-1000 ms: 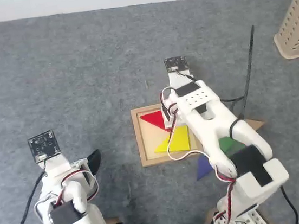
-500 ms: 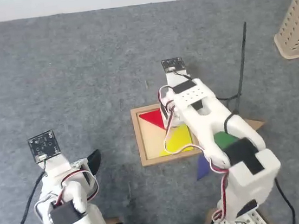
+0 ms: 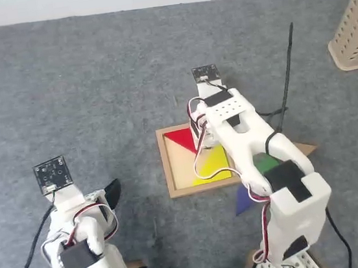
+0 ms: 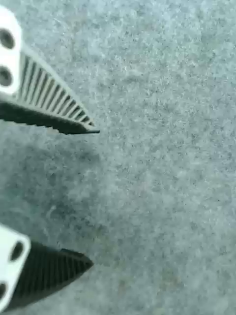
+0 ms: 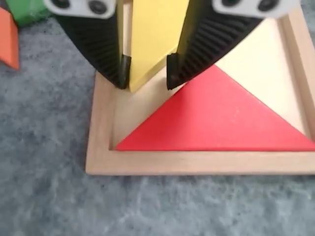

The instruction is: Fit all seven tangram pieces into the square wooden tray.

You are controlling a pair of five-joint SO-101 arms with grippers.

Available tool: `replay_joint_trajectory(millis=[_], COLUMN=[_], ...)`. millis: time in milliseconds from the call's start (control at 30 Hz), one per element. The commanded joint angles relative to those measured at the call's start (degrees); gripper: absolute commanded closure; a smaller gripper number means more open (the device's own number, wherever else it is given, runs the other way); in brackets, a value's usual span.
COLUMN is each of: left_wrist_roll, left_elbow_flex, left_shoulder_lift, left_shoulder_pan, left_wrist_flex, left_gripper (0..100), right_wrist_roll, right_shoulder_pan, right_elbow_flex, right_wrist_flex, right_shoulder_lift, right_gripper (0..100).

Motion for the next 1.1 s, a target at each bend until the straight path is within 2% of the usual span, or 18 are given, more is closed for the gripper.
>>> replay_joint_trajectory(millis=[0, 133, 267, 333, 633, 1067], left_wrist_roll=[-0.09, -0.09, -0.09, -0.09, -0.09, -0.09], left_elbow_flex=[-0.75, -0.75, -0.75, -0.75, -0.75, -0.75], left_shoulder_lift=[-0.7, -0.7, -0.7, -0.7, -0.7, -0.7], left_shoulder_pan=[0.09, 0.09, 0.09, 0.09, 0.09, 0.09], left_wrist_flex=[-0.09, -0.09, -0.09, -0.09, -0.09, -0.09], left_gripper=[65, 65, 65, 65, 65, 65], right_wrist_roll=[0.88, 1.05, 3.16, 5.54, 5.89, 11.43], right_shoulder_pan=[-0.48, -0.57, -0.84, -0.84, -1.1, -12.97], right_elbow_flex=[3.08, 3.52, 3.34, 3.34, 3.52, 3.08], right_wrist_flex=[1.1, 1.19, 1.19, 1.19, 1.27, -1.45], right_shoulder_lift=[-3.21, -3.12, -3.65, -4.0, -10.59, -12.62], right_gripper=[86.5, 87.6, 99.5, 99.1, 99.2, 99.2])
